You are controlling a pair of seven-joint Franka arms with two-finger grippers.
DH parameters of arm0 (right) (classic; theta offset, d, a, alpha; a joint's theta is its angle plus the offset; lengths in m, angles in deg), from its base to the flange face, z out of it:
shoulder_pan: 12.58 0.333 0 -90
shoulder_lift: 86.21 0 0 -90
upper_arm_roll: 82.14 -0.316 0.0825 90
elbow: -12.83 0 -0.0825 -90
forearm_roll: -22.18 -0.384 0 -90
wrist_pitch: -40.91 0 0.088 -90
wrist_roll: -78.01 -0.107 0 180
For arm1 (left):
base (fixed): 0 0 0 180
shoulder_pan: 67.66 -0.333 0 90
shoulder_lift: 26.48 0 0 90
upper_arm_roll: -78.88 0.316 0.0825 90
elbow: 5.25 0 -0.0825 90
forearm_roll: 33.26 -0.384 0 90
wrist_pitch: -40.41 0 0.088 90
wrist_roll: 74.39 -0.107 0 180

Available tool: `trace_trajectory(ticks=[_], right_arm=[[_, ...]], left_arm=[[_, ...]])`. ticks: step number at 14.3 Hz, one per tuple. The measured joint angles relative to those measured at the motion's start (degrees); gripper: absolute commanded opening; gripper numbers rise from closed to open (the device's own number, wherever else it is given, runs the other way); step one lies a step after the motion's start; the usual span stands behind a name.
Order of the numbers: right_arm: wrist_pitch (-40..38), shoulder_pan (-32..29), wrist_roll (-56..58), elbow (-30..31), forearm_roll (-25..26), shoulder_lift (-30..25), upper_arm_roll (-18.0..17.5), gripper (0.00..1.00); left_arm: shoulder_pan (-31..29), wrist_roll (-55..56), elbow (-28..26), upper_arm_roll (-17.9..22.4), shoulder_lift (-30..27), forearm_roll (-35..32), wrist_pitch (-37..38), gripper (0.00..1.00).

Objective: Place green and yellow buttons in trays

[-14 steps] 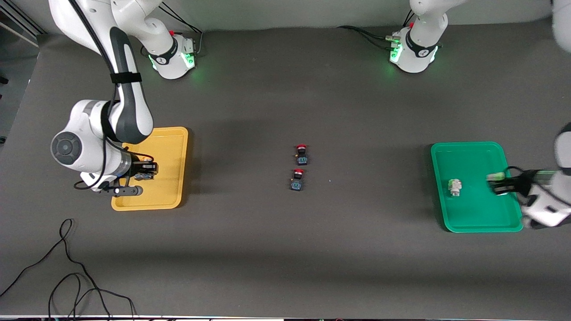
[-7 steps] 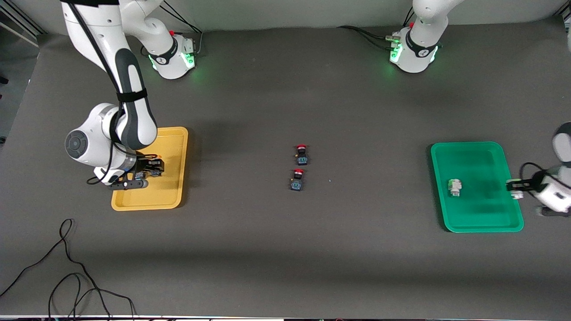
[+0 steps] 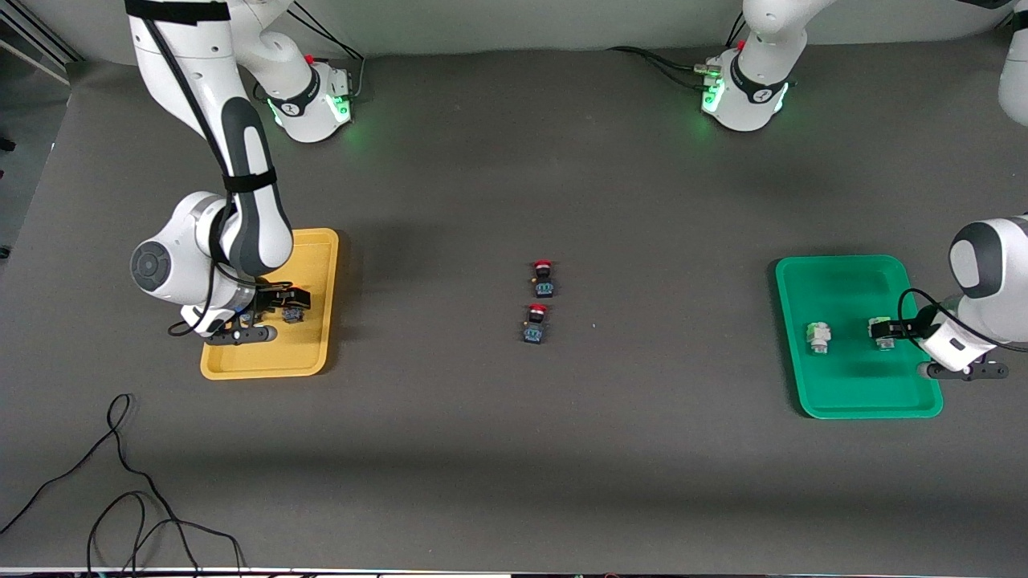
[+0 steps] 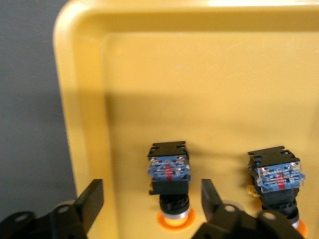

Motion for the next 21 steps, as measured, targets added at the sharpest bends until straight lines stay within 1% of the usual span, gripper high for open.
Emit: trace_trajectory(ticks=[2,4,6,8,10,12,14,15,16,17,18,21], right_arm=[[-5.5,1.1,-0.4,-2.0,0.5,-2.1,3.1,1.00],[-14.0,3.8,-3.8,-6.8,4.6,-4.3,8.4,1.00],[-25.2,5.8,-7.9,-15.1,7.7,-6.0,12.9,1.00],[-34.3,6.3,-9.9,-22.9,8.5,-6.7,16.1,1.00],[-42.3,6.3,-10.2,-29.5,8.7,-6.8,19.9,1.00],[-49.2,6.2,-10.4,-35.8,8.8,-6.8,24.2,1.00],[-54.1,6.1,-10.4,-40.4,8.8,-6.9,28.6,1.00],[-55.9,6.0,-10.4,-42.1,8.8,-7.0,30.1,1.00],[-57.0,5.9,-10.5,-43.5,8.8,-7.1,30.7,1.00],[-57.4,6.0,-11.6,-44.5,8.8,-7.1,30.6,1.00],[-57.5,6.2,-13.7,-45.0,8.8,-7.0,30.2,1.00],[-57.5,6.9,-18.3,-45.8,8.8,-6.1,29.1,1.00]], left_arm=[[0.0,0.0,0.9,-0.5,-2.3,0.0,2.5,1.00],[0.1,0.0,2.9,-1.8,-5.8,0.1,8.8,1.00],[0.2,0.0,6.2,-3.9,-9.5,1.4,17.0,1.00],[0.4,0.0,10.0,-5.2,-12.8,3.9,25.5,1.00],[0.4,0.0,13.0,-6.1,-15.9,7.2,31.8,1.00],[0.6,0.0,14.1,-6.8,-19.9,11.1,35.1,1.00],[0.7,0.0,14.0,-8.3,-24.0,13.0,37.4,1.00],[0.9,0.0,13.9,-9.1,-25.6,13.7,38.3,1.00],[2.1,0.1,13.9,-9.0,-27.0,14.8,38.8,1.00],[4.4,0.2,13.9,-7.7,-28.1,15.8,39.2,1.00],[8.3,0.3,13.9,-4.7,-29.1,16.5,39.5,1.00],[21.7,0.4,13.8,6.3,-31.1,17.6,40.6,1.00]])
